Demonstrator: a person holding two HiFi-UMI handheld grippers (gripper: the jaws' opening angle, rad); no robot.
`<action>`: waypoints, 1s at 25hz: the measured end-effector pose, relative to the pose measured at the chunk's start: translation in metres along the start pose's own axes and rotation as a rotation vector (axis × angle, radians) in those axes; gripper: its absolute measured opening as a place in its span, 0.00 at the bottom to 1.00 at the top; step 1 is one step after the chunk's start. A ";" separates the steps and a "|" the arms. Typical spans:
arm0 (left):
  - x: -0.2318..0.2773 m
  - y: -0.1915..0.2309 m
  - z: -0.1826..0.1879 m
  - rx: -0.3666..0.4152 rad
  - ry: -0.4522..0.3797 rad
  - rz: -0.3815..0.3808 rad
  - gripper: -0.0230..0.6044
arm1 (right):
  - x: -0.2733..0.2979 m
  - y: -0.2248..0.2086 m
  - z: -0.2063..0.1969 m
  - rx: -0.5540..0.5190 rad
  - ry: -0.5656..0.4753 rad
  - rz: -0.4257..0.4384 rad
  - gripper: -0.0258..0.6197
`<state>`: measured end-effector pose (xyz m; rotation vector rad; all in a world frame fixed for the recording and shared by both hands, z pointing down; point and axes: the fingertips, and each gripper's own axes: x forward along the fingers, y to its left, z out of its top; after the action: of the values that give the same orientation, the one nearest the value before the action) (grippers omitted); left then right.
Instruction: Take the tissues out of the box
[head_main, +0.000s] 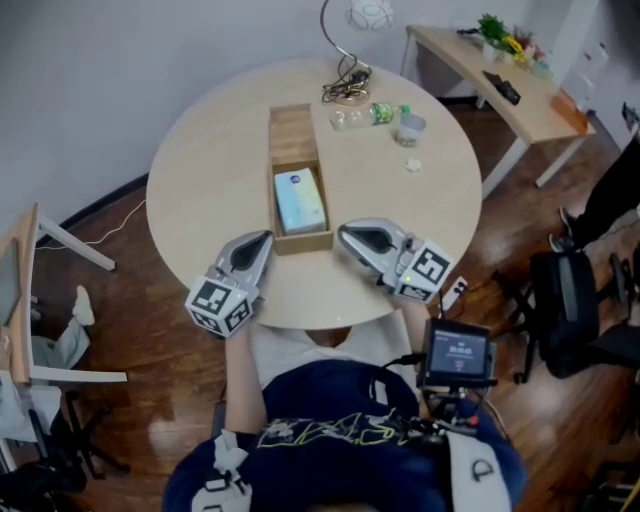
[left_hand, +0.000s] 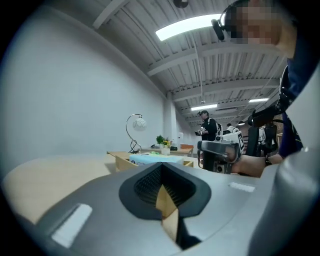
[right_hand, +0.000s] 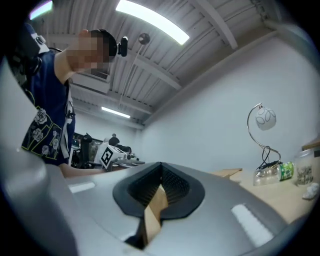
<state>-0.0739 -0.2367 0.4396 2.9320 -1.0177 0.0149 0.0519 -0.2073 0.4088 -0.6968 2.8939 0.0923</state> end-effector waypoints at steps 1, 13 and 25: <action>-0.004 -0.003 -0.005 -0.002 0.027 -0.011 0.04 | -0.001 0.005 0.000 0.011 0.002 0.013 0.07; -0.027 -0.048 -0.023 -0.012 0.130 -0.320 0.04 | 0.011 0.042 -0.033 0.052 0.188 0.170 0.06; 0.010 -0.011 -0.032 -0.046 0.201 -0.143 0.04 | 0.026 -0.006 -0.062 0.072 0.344 -0.066 0.06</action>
<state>-0.0589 -0.2331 0.4716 2.8814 -0.7686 0.2716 0.0233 -0.2306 0.4650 -0.8714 3.1729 -0.1549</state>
